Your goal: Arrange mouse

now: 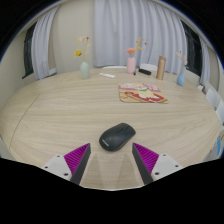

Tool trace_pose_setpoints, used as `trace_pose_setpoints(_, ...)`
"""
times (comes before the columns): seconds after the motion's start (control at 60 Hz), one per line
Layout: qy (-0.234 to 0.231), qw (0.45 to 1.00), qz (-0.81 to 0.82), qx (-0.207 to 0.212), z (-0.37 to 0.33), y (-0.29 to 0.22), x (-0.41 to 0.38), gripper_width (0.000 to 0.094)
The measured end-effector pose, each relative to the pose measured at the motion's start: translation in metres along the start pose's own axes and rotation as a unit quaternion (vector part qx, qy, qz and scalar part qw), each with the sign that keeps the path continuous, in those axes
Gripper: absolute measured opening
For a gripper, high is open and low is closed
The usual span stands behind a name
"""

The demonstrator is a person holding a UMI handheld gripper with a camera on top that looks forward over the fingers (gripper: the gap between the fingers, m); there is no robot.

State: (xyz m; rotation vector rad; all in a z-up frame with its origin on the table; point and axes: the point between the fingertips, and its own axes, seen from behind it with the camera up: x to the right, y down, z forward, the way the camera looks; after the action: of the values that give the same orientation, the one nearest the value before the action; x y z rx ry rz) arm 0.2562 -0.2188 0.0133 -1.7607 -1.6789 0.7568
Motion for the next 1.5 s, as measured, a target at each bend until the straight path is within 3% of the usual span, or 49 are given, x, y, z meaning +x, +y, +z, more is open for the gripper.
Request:
trace_pose_setpoints(0.217,0.011,1.000,0.013,-0.006,0.052,-0.017,0.003,0.0859)
trace_pose_setpoints(0.533,-0.021,1.000,-0.009,-0.001,0.090,-0.046,-0.017,0.0840)
trace_pose_setpoints(0.7,-0.026,0.999,-0.030,0.002,0.094,-0.049,-0.021,0.0635)
trace_pose_setpoints(0.767,-0.025,0.999,-0.032,0.004,0.095,-0.050,-0.020,0.0476)
trace_pose_setpoints(0.95,-0.054,0.998,-0.043,-0.002,0.091,-0.054,-0.028,0.0387)
trace_pose_setpoints(1.083,-0.049,0.997,-0.054,0.030,0.075,-0.108,-0.019,0.0377)
trace_pose_setpoints(1.167,-0.050,0.995,-0.041,0.069,0.073,-0.172,-0.003,0.0377)
trace_pose_setpoints(1.283,-0.017,0.993,-0.035,0.116,0.097,-0.260,0.048,0.0375)
trace_pose_setpoints(1.383,0.006,0.993,-0.025,0.119,0.145,-0.299,0.098,0.0375)
trace_pose_setpoints(1.5,0.032,0.996,-0.006,0.086,0.213,-0.284,0.150,0.0374)
